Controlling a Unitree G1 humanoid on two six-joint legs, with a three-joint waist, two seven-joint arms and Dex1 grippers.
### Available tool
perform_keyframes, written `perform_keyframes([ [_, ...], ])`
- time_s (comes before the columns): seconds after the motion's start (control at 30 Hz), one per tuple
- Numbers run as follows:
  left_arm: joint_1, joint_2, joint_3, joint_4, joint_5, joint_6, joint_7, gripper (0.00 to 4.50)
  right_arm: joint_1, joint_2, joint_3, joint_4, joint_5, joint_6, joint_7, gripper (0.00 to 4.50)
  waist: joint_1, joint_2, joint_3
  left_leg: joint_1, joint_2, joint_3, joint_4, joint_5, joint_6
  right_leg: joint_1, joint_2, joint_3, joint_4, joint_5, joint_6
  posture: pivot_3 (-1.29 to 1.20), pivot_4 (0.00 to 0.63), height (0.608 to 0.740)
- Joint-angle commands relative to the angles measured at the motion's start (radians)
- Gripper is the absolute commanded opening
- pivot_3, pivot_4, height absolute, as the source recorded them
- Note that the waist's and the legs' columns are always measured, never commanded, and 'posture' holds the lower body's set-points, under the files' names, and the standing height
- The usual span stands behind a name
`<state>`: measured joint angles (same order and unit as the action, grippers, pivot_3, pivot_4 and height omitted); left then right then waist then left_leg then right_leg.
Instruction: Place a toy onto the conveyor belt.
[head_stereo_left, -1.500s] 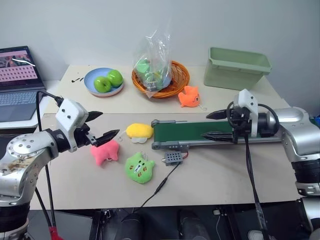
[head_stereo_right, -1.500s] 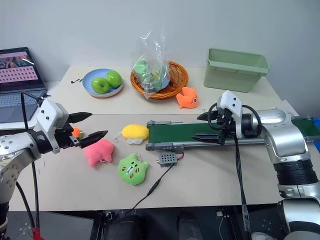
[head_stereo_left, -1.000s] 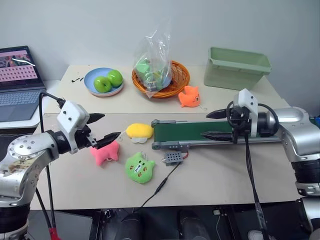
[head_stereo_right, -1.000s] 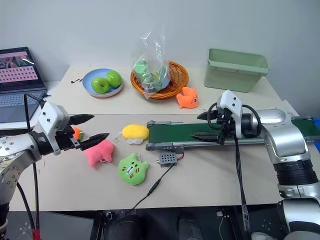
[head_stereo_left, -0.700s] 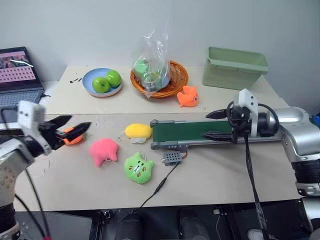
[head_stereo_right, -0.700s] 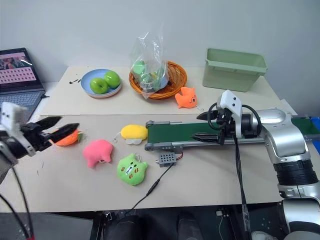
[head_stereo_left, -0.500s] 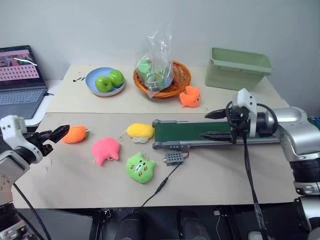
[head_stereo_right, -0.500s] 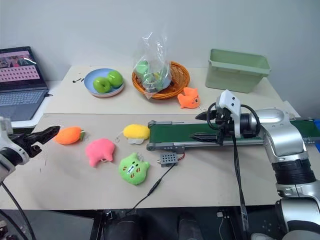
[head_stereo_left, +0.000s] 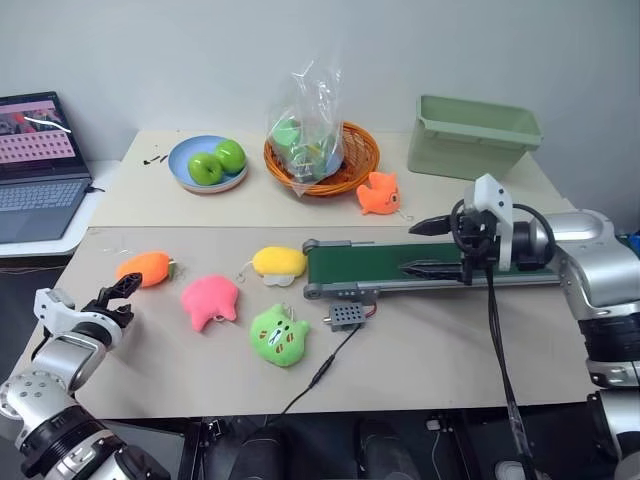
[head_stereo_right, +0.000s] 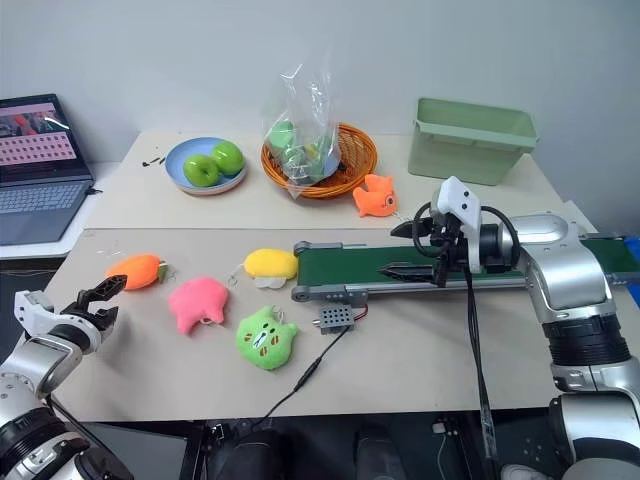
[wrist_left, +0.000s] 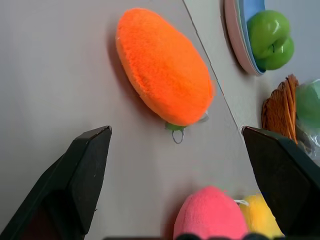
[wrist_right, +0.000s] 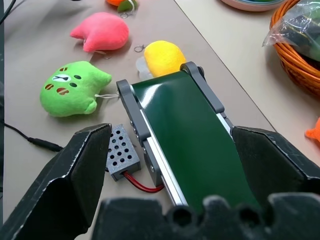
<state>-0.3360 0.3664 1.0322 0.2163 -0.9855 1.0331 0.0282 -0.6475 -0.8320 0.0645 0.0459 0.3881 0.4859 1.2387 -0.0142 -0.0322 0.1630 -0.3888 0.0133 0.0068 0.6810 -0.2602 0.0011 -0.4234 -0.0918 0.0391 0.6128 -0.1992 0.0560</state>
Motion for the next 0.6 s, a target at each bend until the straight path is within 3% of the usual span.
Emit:
perform_keyframes([
  [0.03, -0.012, 0.042, 0.006, 0.048, -0.028, -0.057, -0.038, 4.47, -0.005, -0.024, -0.05, -0.059, 0.029, 0.011, 0.006, 4.5, 0.0, 0.0, 0.0, 0.0, 0.0, 0.0, 0.0, 0.0, 0.0, 0.0, 0.0, 0.0, 0.0, 0.0, 0.0, 0.0, 0.15, 0.74],
  [0.6, -0.227, 0.205, -0.153, 0.621, 0.112, -0.323, -0.289, 4.47, 0.002, -0.113, -0.104, -0.148, 0.054, 0.08, -0.017, 4.5, 0.002, 0.0, 0.0, 0.0, 0.0, 0.0, 0.0, 0.0, 0.0, 0.0, 0.0, -0.001, 0.0, 0.0, 0.0, 0.0, 0.15, 0.74],
])
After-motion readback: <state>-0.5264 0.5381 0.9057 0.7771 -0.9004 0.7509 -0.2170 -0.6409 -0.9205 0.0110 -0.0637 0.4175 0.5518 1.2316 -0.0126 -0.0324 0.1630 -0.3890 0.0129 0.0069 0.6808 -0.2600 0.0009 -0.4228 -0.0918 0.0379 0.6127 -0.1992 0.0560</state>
